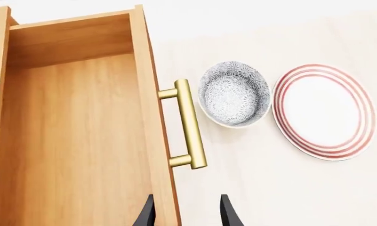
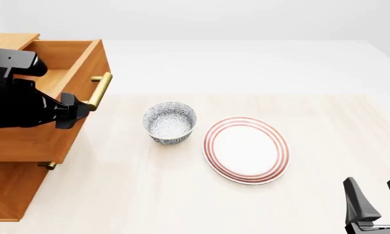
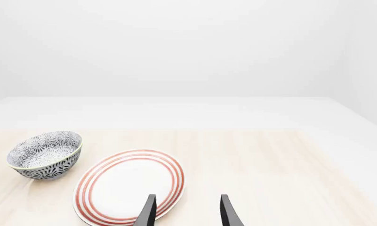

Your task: Open the top drawer of the cabinet.

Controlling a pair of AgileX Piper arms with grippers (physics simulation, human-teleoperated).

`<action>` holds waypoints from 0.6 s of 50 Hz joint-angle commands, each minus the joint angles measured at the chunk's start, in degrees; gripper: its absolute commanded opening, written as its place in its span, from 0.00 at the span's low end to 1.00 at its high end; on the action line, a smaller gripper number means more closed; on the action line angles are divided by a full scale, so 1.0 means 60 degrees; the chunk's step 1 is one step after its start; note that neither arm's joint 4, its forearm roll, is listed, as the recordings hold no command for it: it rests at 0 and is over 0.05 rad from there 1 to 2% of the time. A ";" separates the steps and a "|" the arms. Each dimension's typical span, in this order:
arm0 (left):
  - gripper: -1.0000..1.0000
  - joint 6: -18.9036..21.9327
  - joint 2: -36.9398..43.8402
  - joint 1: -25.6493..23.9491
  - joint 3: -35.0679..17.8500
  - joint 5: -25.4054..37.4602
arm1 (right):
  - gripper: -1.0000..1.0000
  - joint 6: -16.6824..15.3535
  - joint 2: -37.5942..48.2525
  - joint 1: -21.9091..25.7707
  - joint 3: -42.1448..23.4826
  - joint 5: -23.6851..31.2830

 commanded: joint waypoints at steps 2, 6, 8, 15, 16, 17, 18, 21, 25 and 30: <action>1.00 -0.0036 0.0072 -0.0382 0.0006 -0.0007 | 1.00 0.0003 -0.0009 -0.0001 0.0006 0.0000; 1.00 -0.0055 0.0134 -0.0465 0.0004 -0.0078 | 1.00 0.0002 -0.0010 0.0000 0.0006 0.0000; 1.00 -0.0069 0.0151 -0.0516 -0.0002 -0.0078 | 1.00 0.0009 -0.0009 -0.0003 0.0006 0.0000; 1.00 -0.0148 0.0204 -0.0637 -0.0062 -0.0092 | 1.00 0.0003 -0.0009 0.0001 0.0006 -0.0001; 1.00 -0.0161 0.0213 -0.0669 -0.0073 -0.0096 | 1.00 0.0002 -0.0010 0.0000 0.0006 0.0000; 1.00 -0.0179 0.0227 -0.0711 -0.0090 -0.0099 | 1.00 0.0002 -0.0010 0.0000 0.0006 0.0000; 1.00 -0.0174 0.0238 -0.0709 -0.0092 -0.0101 | 1.00 0.0001 -0.0011 0.0000 0.0006 0.0000; 1.00 -0.0194 0.0292 -0.0806 -0.0118 -0.0116 | 1.00 0.0005 -0.0010 -0.0002 0.0006 0.0000; 1.00 -0.0237 0.0324 -0.0905 -0.0123 -0.0142 | 1.00 0.0002 -0.0009 -0.0002 0.0006 0.0000; 1.00 -0.0228 0.0348 -0.0948 -0.0123 -0.0173 | 1.00 0.0002 -0.0010 0.0001 0.0006 -0.0001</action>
